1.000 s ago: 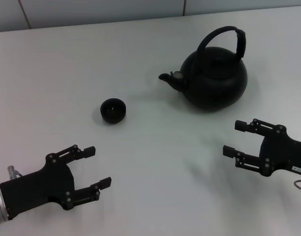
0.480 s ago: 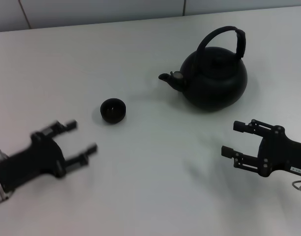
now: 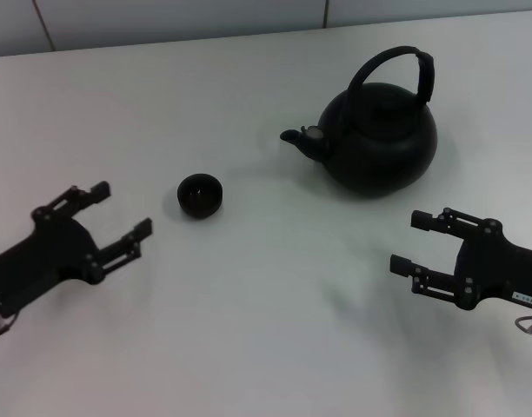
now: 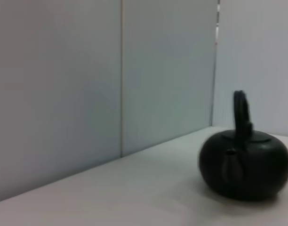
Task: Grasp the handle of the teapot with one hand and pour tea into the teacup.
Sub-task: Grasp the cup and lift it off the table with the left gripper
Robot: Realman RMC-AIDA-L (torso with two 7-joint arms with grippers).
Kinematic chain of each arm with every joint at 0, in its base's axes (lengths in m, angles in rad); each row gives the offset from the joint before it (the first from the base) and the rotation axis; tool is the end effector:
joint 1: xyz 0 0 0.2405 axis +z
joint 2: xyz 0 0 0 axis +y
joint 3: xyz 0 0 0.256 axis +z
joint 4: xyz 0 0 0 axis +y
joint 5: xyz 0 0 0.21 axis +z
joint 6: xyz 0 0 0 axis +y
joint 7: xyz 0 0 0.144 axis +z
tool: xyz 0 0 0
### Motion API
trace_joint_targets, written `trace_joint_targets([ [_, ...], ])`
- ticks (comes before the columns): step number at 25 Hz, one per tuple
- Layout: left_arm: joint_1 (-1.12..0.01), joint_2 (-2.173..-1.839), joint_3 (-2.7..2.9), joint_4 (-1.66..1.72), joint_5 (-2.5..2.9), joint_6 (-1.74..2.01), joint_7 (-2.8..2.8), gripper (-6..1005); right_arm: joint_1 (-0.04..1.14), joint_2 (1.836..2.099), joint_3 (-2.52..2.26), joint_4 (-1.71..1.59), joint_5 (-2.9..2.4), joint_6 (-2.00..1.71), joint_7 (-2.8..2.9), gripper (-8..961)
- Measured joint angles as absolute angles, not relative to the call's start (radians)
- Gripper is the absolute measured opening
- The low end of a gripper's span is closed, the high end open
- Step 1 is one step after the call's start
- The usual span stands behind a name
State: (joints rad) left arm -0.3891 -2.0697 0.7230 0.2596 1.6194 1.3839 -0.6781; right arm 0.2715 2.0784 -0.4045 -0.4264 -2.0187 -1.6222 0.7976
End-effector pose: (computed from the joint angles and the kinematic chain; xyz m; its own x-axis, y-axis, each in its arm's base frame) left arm -0.3181 0.2837 -0.0388 0.7986 0.1021 0.5932 0.4401 -0.7714 -0.4596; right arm 0.3455 0.2309 -0.0089 0.7826 -0.1749 -0.5975 -0.4672 -0.7993 -0.3779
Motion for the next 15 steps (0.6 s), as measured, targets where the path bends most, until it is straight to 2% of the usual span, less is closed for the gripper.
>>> trace_joint_targets([
  [15, -0.442, -2.073, 0.781, 0.192, 1.619, 1.299, -0.581, 796, 0.268, 2.078, -0.401, -0.43, -2.019, -1.625, 0.798, 723],
])
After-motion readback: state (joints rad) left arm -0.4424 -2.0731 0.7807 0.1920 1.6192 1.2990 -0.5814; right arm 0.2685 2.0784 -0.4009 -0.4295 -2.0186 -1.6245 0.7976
